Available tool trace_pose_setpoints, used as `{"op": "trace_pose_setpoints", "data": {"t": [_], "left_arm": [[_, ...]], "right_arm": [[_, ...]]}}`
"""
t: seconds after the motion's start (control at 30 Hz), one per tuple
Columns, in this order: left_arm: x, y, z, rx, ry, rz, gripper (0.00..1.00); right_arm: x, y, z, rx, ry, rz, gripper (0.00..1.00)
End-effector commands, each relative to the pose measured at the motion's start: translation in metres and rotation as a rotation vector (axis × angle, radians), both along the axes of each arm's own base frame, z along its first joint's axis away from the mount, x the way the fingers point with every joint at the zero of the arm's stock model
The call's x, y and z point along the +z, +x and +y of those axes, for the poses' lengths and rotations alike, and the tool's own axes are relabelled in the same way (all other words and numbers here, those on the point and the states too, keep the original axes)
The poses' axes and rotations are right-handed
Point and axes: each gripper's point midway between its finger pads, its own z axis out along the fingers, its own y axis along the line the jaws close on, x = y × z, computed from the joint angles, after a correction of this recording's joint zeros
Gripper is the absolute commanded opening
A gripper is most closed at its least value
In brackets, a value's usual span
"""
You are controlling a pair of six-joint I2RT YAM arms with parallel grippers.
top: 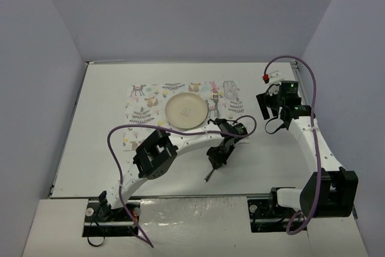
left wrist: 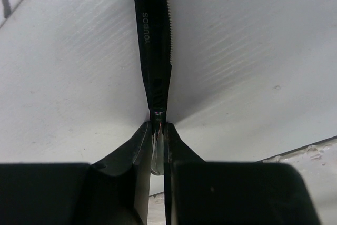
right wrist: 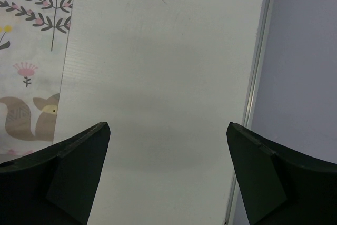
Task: Set the dinner table for one person
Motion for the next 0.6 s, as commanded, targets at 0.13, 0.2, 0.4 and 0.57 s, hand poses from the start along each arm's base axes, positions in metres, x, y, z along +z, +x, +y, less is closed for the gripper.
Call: {"op": "trace_pose_setpoints", "data": {"t": [0.13,0.2,0.4,0.57], "left_arm": [[-0.010,0.029,-0.004,-0.157,0.025,-0.166,0.00],[0.005,0.052,-0.003,-0.160,0.006,-0.273,0.00],[0.045,0.125,0.026,-0.064,0.021,-0.455,0.00],[0.088,0.161,0.046,-0.008,0.009,-0.590,0.00]], "right_arm": [[0.079,0.009,-0.027,-0.113,-0.051,-0.268,0.90],[0.086,0.010,-0.030,-0.131,-0.058,-0.299,0.90],[0.108,0.018,-0.035,-0.205,-0.016,-0.388,0.91],[0.115,0.020,-0.029,-0.197,0.028,-0.412,0.91]]}}
